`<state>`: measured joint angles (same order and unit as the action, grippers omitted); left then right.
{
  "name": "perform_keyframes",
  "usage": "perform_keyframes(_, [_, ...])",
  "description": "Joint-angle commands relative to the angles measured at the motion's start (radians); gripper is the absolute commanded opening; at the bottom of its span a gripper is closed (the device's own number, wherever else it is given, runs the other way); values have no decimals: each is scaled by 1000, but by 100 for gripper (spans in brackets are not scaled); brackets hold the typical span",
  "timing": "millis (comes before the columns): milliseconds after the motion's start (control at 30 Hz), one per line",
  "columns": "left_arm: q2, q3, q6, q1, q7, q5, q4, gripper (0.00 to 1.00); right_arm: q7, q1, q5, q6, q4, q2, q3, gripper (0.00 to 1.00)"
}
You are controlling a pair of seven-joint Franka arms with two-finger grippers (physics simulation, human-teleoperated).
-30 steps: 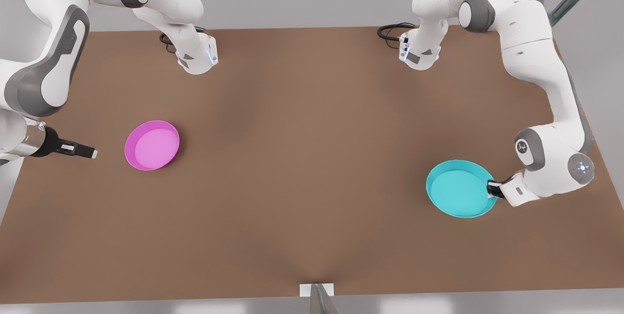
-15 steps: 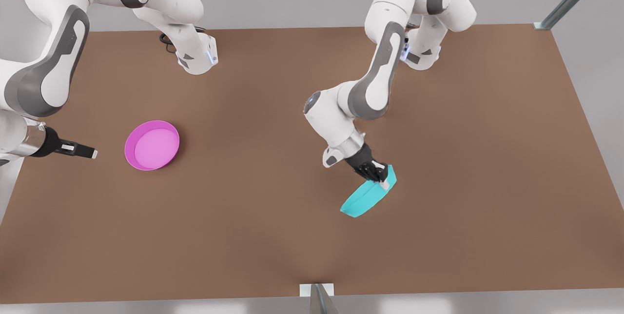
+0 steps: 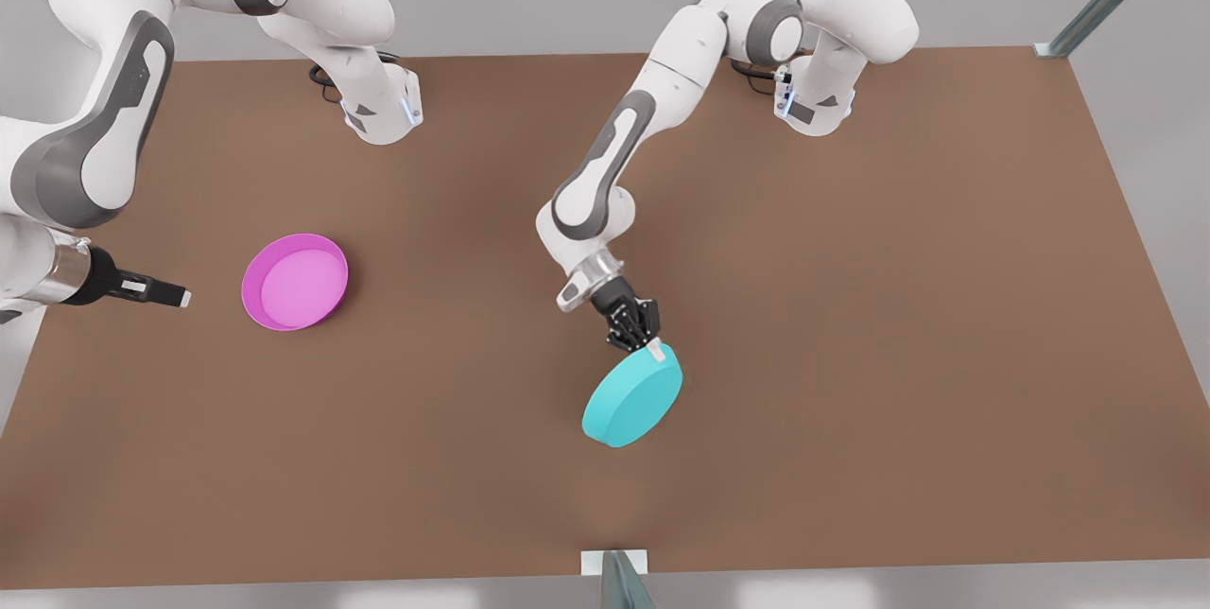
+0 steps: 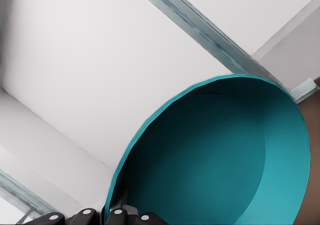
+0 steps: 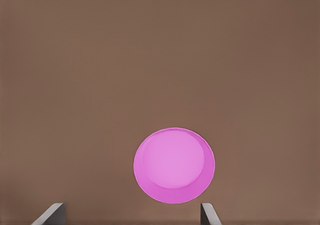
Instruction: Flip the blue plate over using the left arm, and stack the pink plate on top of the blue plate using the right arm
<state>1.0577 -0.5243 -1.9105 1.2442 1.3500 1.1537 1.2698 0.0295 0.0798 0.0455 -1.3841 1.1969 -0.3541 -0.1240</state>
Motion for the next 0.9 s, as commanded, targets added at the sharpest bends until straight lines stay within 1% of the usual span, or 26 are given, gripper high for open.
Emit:
perform_keyframes(0, [19,9,13,1,1037,23,-4,21,1,0,1,0,0,1,0,100])
perform_keyframes(167, [41,12,24,18,1066,38,5,21,1,0,1,2,0,0,0,100])
perform_keyframes(200, [41,13,24,24,1058,37,5,39,1,0,1,2,0,1,0,100])
perform_keyframes(233, [41,13,24,26,1049,37,5,71,1,0,1,2,0,0,0,100])
perform_keyframes(267, [47,30,56,26,1038,37,5,77,1,0,1,2,0,0,0,100])
perform_keyframes(367, [42,93,51,24,1038,-45,5,77,0,0,1,2,0,0,0,100])
perform_keyframes(433, [38,170,57,24,1020,-149,7,75,0,0,1,2,0,0,0,100])
perform_keyframes(467, [18,179,57,23,887,-253,17,74,0,0,1,2,0,0,0,100])
perform_keyframes(500, [-39,196,60,24,637,-509,11,73,0,0,1,2,0,0,0,100])
perform_keyframes(533, [-62,225,96,24,500,-689,-1,74,0,0,1,2,7,1,0,100])
perform_keyframes(567, [-113,306,159,21,382,-831,-13,73,-3,0,1,17,21,4,0,100])
perform_keyframes(600, [-200,314,283,21,175,-1066,-16,74,-19,-2,-1,54,36,4,1,100])
perform_keyframes(633, [-301,302,482,8,-41,-1235,-55,76,-28,-2,-7,106,72,-23,38,100])
perform_keyframes(667, [-334,300,625,-71,-156,-1295,-125,77,-30,20,-3,91,144,-51,40,100])
perform_keyframes(700, [-363,300,746,-173,-294,-1319,-202,77,-33,47,-3,-13,275,-43,40,100])
perform_keyframes(733, [-432,299,855,-320,-549,-1318,-248,79,-77,63,-3,-156,355,-45,38,100])
perform_keyframes(767, [-492,296,878,-448,-731,-1310,-257,86,-88,89,-3,-242,423,-42,40,100])
perform_keyframes(800, [-527,259,880,-532,-865,-1307,-257,100,-126,113,-1,-381,558,-2,40,100])
perform_keyframes(833, [-529,142,861,-535,-937,-1309,-265,100,-151,136,-1,-541,714,53,40,100])
perform_keyframes(867, [-530,58,857,-539,-1086,-1309,-273,100,-192,153,-1,-676,840,112,40,100])
